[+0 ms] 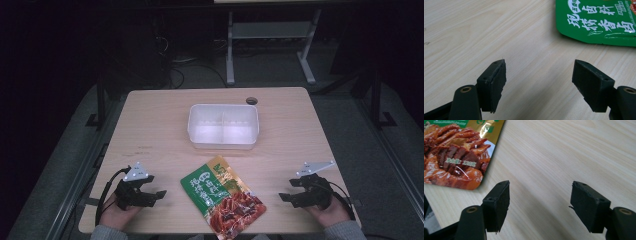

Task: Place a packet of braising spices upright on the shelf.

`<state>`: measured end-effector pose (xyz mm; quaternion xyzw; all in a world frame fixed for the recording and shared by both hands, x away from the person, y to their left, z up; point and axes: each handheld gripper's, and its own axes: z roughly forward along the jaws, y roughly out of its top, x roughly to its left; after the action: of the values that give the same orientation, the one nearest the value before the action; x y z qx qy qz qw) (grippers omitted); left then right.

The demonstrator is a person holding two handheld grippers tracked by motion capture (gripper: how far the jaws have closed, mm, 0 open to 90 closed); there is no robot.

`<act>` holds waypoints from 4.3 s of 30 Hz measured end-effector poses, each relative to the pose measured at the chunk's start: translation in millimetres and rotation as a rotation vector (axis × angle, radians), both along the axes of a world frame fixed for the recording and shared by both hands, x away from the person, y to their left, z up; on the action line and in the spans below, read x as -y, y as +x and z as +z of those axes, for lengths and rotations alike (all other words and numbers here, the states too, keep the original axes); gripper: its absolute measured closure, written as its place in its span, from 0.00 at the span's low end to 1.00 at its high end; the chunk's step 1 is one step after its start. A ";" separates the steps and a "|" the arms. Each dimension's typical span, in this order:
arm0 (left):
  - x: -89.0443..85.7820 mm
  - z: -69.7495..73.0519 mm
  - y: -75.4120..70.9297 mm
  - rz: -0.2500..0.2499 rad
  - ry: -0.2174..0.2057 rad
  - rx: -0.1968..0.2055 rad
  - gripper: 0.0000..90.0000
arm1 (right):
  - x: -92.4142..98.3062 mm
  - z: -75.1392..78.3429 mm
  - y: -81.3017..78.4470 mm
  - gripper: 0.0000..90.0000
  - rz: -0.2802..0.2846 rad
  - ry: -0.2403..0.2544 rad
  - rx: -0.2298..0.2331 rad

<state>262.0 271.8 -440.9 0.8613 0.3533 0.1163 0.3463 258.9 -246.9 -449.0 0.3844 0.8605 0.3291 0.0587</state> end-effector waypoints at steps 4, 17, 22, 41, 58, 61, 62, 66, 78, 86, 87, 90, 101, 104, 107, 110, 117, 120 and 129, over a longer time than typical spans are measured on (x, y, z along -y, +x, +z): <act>1.6 0.0 -0.1 -0.004 -0.001 0.002 0.29 | 0.1 0.2 -1.3 0.34 0.001 0.007 -0.002; 11.4 3.4 1.8 -0.030 -0.032 -0.003 0.27 | -6.3 2.7 -2.9 0.34 0.023 0.008 0.014; 22.4 6.6 5.1 -0.050 -0.043 -0.014 0.26 | -12.8 3.8 -4.8 0.36 0.040 0.007 0.021; 62.2 7.2 34.2 -0.088 -0.026 -0.090 0.27 | -58.1 9.9 -11.1 0.69 0.201 -0.006 0.048; 69.5 2.0 41.6 -0.076 -0.024 -0.113 0.36 | -89.8 0.5 -17.2 1.00 0.347 -0.066 0.020; 69.6 1.7 42.2 -0.075 -0.023 -0.114 0.37 | -91.8 -0.7 -18.6 1.00 0.362 -0.075 0.023; 69.6 1.6 42.6 -0.075 -0.021 -0.115 0.37 | -92.5 -0.9 -19.2 1.00 0.367 -0.075 0.019; 70.4 0.5 43.2 -0.072 -0.018 -0.125 0.40 | -94.0 -2.3 -20.1 1.00 0.372 -0.081 0.021; 76.3 -5.2 46.0 -0.096 -0.004 -0.186 0.46 | -94.6 -7.4 -20.2 1.00 0.379 -0.092 0.015; 83.6 -6.2 45.2 -0.131 0.005 -0.195 0.57 | -92.4 -8.6 -19.0 1.00 0.377 -0.072 0.009; 83.0 -5.5 44.8 -0.129 0.002 -0.187 0.60 | -92.4 -8.6 -18.9 1.00 0.377 -0.071 0.009; 80.4 -2.1 43.3 -0.158 -0.030 -0.186 0.75 | -92.0 -8.8 -18.6 1.00 0.376 -0.068 0.006; 88.4 6.7 35.4 -0.226 -0.014 -0.148 0.99 | -90.6 -9.3 -17.2 1.00 0.374 -0.055 -0.002; 89.5 9.2 33.7 -0.234 -0.005 -0.136 1.00 | -90.2 -9.4 -16.5 0.98 0.370 -0.049 -0.011; 89.9 14.5 31.1 -0.237 -0.006 -0.114 1.00 | -87.7 -7.7 -13.3 0.88 0.357 -0.026 -0.036; 89.9 20.8 28.7 -0.243 -0.006 -0.096 1.00 | -84.6 -2.9 -8.0 0.80 0.339 -0.012 -0.030; 93.2 34.6 23.7 -0.256 -0.007 -0.055 1.00 | -84.9 9.1 16.1 0.56 0.309 0.010 -0.029; 94.3 42.2 21.5 -0.265 -0.006 -0.041 1.00 | -91.3 17.5 40.2 0.48 0.310 0.038 -0.066; 99.5 61.9 17.6 -0.288 -0.007 -0.002 1.00 | -107.8 40.9 79.3 0.40 0.324 0.049 -0.054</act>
<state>279.7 172.2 -379.0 0.9018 0.2269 0.0634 0.3622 338.2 -139.1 -408.1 0.2505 0.9043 0.3446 -0.0275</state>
